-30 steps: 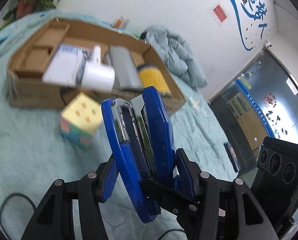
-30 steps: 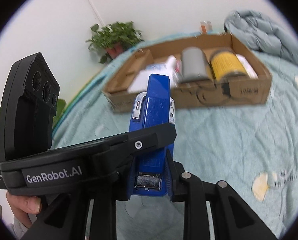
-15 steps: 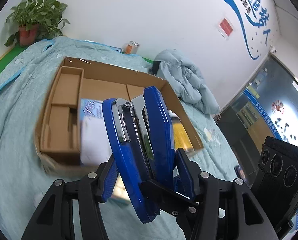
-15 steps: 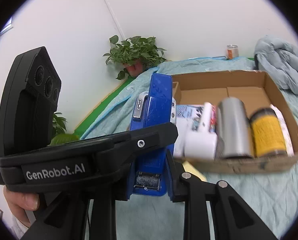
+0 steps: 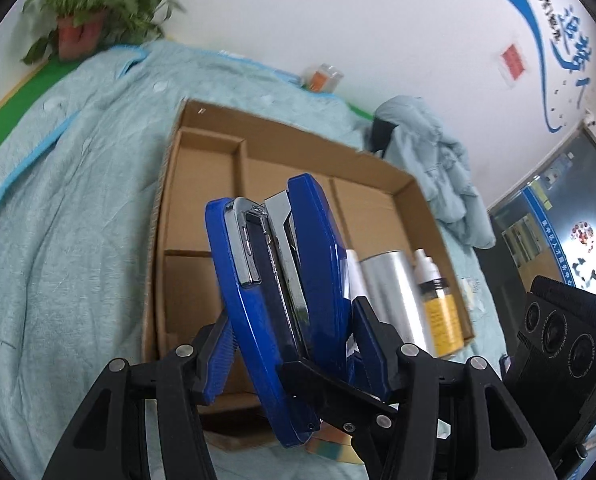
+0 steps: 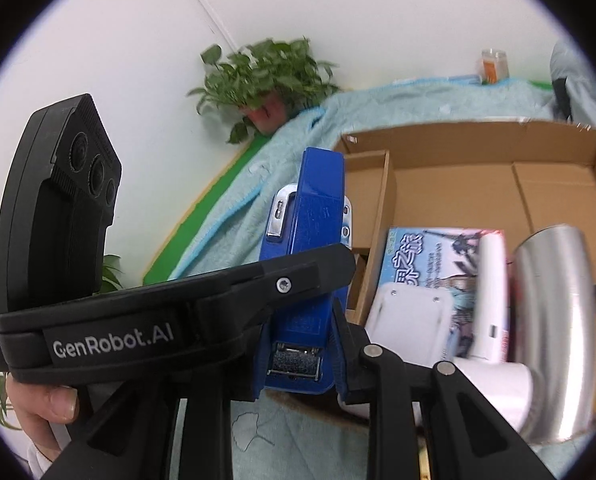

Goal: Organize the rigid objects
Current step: 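Carry the stapler and lower it into the box compartment, then open both grippers and withdraw from the stapler, then move both grippers to the pastel Rubik's cube and grasp it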

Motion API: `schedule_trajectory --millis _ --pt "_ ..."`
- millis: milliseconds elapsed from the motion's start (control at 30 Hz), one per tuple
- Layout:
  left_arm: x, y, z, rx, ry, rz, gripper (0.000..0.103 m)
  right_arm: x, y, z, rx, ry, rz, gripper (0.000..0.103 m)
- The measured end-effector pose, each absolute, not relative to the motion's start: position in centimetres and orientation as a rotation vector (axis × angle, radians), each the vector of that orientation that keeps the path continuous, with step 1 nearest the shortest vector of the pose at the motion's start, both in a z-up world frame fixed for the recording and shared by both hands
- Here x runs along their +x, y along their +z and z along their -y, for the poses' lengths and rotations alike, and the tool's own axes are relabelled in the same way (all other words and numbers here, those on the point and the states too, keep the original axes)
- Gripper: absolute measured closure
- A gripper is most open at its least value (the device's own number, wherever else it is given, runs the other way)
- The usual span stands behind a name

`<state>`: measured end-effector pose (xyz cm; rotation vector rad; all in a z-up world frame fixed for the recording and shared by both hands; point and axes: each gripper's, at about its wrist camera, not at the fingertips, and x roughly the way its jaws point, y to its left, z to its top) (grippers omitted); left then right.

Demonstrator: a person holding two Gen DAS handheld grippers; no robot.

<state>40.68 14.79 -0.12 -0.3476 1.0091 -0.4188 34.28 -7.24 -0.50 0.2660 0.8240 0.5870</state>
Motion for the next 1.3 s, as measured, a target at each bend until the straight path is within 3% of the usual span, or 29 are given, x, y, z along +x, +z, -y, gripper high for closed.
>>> schedule_trajectory --millis 200,300,333,367,400,433,467,567,600,733,1033,1300 --pt "42.8 -3.6 -16.1 -0.354 -0.369 -1.074 0.05 36.7 -2.8 6.0 0.294 0.601 -0.906 0.078" --pt "43.2 -4.2 -16.1 -0.337 -0.331 -1.095 0.051 36.8 -3.1 5.8 0.307 0.607 -0.924 0.072" --pt "43.2 -4.2 -16.2 -0.319 -0.301 -1.088 0.05 36.4 -3.1 5.8 0.298 0.59 -0.917 0.067" --pt "43.0 -3.7 -16.3 -0.29 -0.27 -1.05 0.046 36.1 -2.9 5.9 0.293 0.583 -0.903 0.054" --pt "42.6 -3.2 -16.3 -0.268 -0.254 -1.011 0.037 35.7 -2.6 6.1 0.288 0.583 -0.879 0.044" --pt "42.2 -2.6 -16.3 -0.253 -0.238 -0.977 0.032 35.0 -2.2 6.5 0.279 0.57 -0.85 0.025" --pt "41.4 -1.8 -16.3 -0.235 -0.206 -0.926 0.022 34.0 -1.6 7.2 0.273 0.548 -0.807 0.018" --pt "38.8 0.1 -15.8 -0.173 -0.139 -0.806 0.002 31.2 -0.6 9.7 0.224 0.482 -0.695 0.018" --pt "38.0 0.5 -15.4 -0.15 -0.12 -0.776 0.001 30.4 -0.5 10.6 0.222 0.47 -0.671 0.018" --pt "33.7 1.4 -13.0 -0.059 -0.072 -0.657 0.001 27.4 -1.3 13.4 0.123 0.413 -0.672 0.017" --pt "25.4 0.2 -8.7 -0.072 -0.104 -0.621 0.001 22.1 -3.2 15.9 0.014 0.471 -0.67 0.018" --pt "23.0 -5.8 -4.6 -0.165 -0.347 -0.844 0.001 21.8 -7.5 18.6 0.033 0.618 -0.798 0.018"
